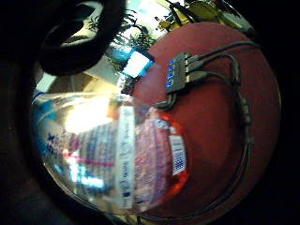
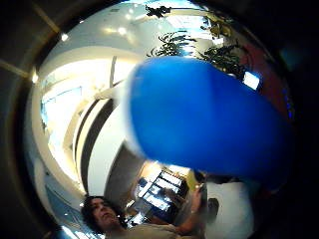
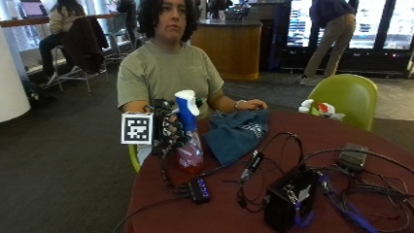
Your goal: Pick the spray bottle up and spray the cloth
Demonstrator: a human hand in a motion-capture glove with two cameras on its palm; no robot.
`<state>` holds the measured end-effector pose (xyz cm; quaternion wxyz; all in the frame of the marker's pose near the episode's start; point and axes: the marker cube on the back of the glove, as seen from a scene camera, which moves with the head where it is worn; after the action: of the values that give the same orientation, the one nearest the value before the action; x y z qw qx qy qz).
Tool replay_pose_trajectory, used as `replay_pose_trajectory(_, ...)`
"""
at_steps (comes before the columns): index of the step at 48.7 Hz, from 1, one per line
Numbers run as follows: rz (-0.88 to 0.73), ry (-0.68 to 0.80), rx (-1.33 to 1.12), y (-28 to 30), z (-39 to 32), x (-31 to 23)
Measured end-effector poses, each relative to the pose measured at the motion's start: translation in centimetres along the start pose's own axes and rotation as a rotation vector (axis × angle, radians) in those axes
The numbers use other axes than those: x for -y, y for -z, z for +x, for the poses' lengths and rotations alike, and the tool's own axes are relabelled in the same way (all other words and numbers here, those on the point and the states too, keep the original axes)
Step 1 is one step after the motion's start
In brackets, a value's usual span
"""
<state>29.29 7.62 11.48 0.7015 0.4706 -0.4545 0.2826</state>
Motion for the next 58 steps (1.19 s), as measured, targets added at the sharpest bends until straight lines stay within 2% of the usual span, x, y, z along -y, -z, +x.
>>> replay_pose_trajectory(3, -0.043, 0.051, -0.047, -0.2, 0.7, 0.3)
replay_pose_trajectory(6, 0.026, 0.000, -0.066, -1.1, 0.8, 1.8)
replay_pose_trajectory(11, 0.000, 0.018, -0.093, -2.1, 1.4, 2.9)
replay_pose_trajectory(15, -0.027, -0.071, -0.096, -2.8, 1.3, 3.4)
replay_pose_trajectory(19, -0.032, -0.127, -0.075, -2.6, 0.4, 3.5)
replay_pose_trajectory(26, 0.025, -0.116, 0.036, -0.7, -2.6, 2.8)
replay_pose_trajectory(30, -0.008, -0.032, 0.003, 0.9, -4.7, 2.6)
replay_pose_trajectory(33, -0.023, -0.043, -0.036, 2.1, -6.8, 2.4)
replay_pose_trajectory(40, -0.015, 0.121, -0.099, 3.6, -13.3, 2.8)
replay_pose_trajectory(44, -0.140, 0.176, -0.171, 2.8, -17.1, 2.9)
replay_pose_trajectory(51, -0.503, 0.230, -0.450, -0.5, -20.9, 0.8)
replay_pose_trajectory(58, -0.831, 0.173, -0.787, -4.6, -21.6, -1.4)
